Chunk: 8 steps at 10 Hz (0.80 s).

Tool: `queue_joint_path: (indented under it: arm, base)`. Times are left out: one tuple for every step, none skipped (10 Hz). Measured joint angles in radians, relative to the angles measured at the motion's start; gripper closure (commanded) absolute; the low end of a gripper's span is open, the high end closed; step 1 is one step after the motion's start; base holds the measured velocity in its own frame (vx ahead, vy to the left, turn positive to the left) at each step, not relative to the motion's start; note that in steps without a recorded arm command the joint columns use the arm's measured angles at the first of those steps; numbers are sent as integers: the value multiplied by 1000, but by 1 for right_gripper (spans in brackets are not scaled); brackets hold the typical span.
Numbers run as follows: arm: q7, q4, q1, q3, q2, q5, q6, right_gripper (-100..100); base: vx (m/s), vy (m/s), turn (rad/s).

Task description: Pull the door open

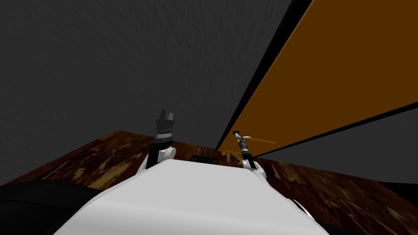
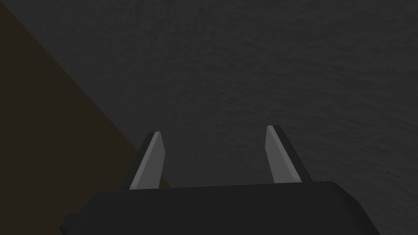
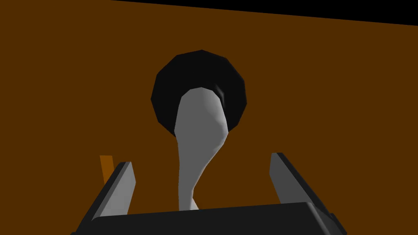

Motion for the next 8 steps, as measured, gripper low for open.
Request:
queue_joint_path:
  arm:
    - [-9, 9, 5, -11, -13, -7, -8, -100]
    - [-11, 9, 5, -12, -15, -8, -10, 100]
    - [-10, 9, 5, -11, -14, -7, -9, 100]
    - [-10, 9, 5, -12, -14, -8, -7, 100]
    - [-10, 9, 4, -12, -13, -8, -7, 100]
    - [-10, 9, 5, -11, -13, -7, -7, 100]
    - [-10, 10, 5, -11, -13, -7, -6, 100]
    - [-10, 10, 6, -10, -13, -7, -6, 100]
  base:
    - [81, 2, 30]
    - [-17, -1, -26]
    - [-31, -1, -10]
    - [-18, -5, 8]
    - [-10, -3, 6]
    - [-5, 0, -1]
    - [0, 0, 0]
    - [-109, -60, 183]
